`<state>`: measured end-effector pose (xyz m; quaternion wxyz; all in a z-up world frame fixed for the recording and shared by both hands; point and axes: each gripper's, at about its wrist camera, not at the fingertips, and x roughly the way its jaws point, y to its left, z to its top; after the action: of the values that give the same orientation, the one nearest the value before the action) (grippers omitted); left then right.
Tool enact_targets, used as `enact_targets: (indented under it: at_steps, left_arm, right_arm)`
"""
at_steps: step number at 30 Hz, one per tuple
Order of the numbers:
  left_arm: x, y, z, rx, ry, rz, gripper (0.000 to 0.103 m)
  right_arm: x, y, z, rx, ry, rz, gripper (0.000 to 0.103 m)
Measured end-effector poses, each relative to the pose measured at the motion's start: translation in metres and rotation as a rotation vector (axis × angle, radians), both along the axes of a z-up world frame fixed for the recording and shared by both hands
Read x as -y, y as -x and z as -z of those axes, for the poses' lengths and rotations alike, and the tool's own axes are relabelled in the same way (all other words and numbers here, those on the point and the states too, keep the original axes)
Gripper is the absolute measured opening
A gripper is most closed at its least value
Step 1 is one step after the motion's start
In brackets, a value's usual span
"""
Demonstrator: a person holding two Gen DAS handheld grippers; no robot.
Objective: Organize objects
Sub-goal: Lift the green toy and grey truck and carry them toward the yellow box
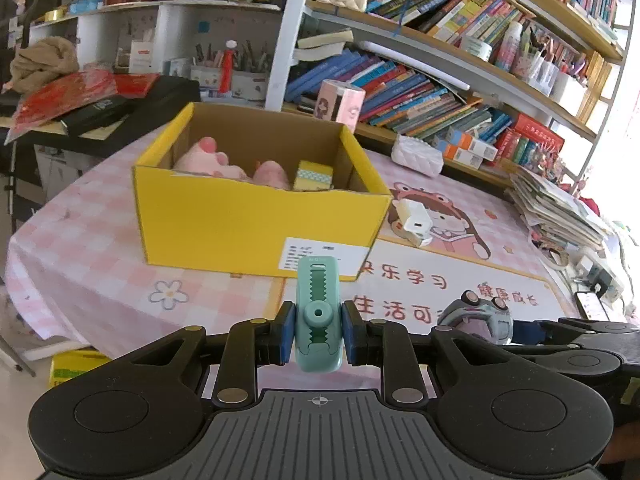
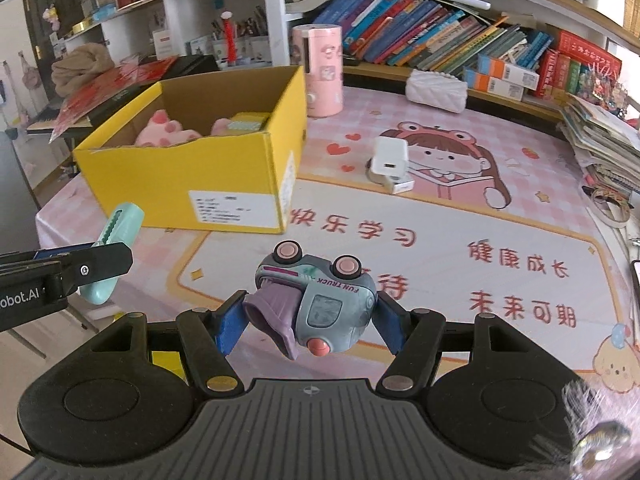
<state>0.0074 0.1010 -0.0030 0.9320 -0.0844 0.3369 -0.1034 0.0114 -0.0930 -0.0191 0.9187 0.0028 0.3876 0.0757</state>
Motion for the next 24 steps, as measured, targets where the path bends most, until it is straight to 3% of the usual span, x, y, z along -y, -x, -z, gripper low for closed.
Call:
enact_targets:
  at_steps: [24]
  left_arm:
    - [-0.050, 0.017, -0.012, 0.078, 0.001, -0.049, 0.023]
  right_arm:
    - [-0.058, 0.007, -0.011, 0.058, 0.015, -0.070, 0.064]
